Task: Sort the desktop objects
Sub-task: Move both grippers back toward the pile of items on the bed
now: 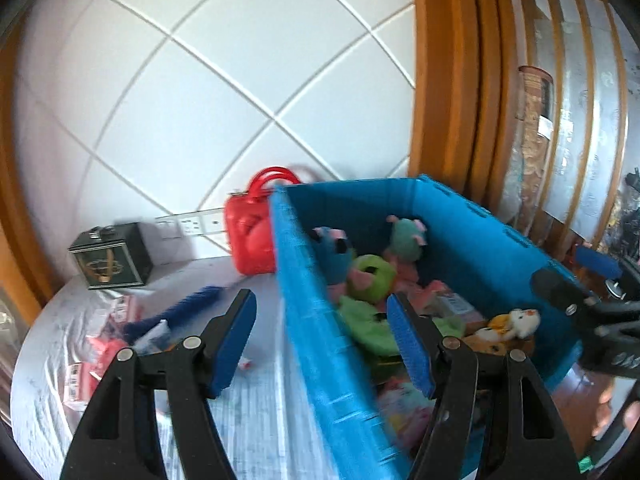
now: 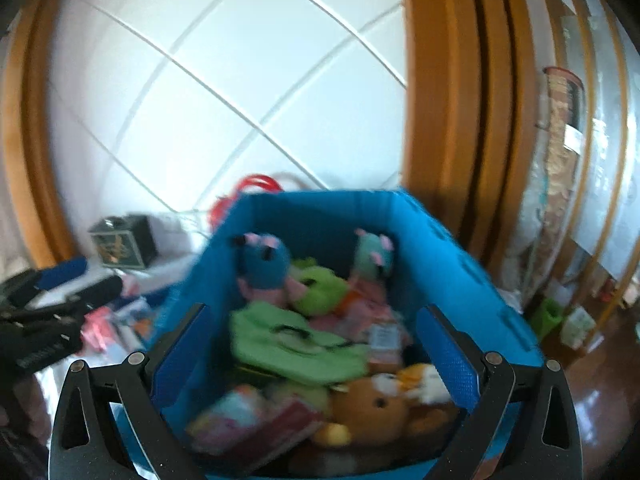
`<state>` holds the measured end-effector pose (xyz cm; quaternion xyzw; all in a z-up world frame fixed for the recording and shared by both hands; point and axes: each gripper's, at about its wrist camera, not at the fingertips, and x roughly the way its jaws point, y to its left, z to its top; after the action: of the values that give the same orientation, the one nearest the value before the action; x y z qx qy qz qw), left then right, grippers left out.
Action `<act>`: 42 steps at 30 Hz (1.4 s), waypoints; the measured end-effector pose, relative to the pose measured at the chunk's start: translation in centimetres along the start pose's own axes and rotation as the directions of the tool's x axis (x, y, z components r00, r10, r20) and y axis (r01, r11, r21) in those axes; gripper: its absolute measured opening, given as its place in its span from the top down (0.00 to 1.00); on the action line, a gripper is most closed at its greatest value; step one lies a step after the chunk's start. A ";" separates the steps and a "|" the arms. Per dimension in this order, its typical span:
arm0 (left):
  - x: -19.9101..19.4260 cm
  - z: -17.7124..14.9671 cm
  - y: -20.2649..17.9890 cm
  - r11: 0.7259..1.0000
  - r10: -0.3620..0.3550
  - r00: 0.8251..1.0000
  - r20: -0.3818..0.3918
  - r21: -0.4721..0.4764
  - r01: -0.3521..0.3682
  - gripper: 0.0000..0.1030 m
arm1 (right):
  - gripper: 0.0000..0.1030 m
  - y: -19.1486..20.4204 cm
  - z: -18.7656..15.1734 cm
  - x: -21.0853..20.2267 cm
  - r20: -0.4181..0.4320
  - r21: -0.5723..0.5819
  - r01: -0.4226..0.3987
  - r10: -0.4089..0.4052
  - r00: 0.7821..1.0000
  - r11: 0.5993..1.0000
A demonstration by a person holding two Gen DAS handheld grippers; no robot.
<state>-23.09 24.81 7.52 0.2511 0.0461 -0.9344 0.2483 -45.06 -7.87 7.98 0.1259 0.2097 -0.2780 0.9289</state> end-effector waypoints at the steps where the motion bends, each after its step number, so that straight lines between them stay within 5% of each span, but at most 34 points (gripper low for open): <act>1: -0.4 -0.3 1.0 1.000 0.008 1.000 0.007 -0.005 -0.008 0.35 | 0.00 1.2 0.2 -0.3 0.015 -0.007 -0.017 0.017 1.000 1.000; 10: -2.0 -3.7 12.3 0.983 0.162 0.987 -0.025 -0.087 -0.163 0.35 | 0.00 11.2 1.5 -0.6 0.066 -0.065 -0.176 0.181 0.981 0.982; 19: -2.8 -7.4 24.0 0.927 0.321 0.939 -0.124 -0.162 -0.339 0.35 | 0.00 20.9 1.2 1.7 0.002 -0.145 -0.315 0.318 0.948 0.938; 26: -2.9 -10.9 32.8 0.862 0.422 0.880 -0.218 -0.206 -0.464 0.35 | 0.00 27.7 -0.9 5.4 -0.114 -0.176 -0.441 0.427 0.897 0.880; 27: -2.7 -11.4 33.9 0.855 0.427 0.873 -0.236 -0.208 -0.475 0.35 | 0.00 28.6 -1.3 6.5 -0.174 -0.192 -0.508 0.480 0.860 0.840; 38: 2.2 -18.2 42.8 0.809 0.400 0.797 -0.453 -0.235 -0.539 0.35 | 0.00 36.8 -8.2 16.2 -0.427 -0.207 -0.514 0.396 0.813 0.833; 42: 4.3 -19.8 44.6 0.807 0.366 0.781 -0.506 -0.245 -0.537 0.35 | 0.00 39.3 -11.1 19.1 -0.528 -0.214 -0.538 0.367 0.766 0.815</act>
<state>4.26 -11.84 -10.04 0.4043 0.2156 -0.7380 0.4955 -11.77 19.14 -5.94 0.0673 0.4337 0.0389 0.8977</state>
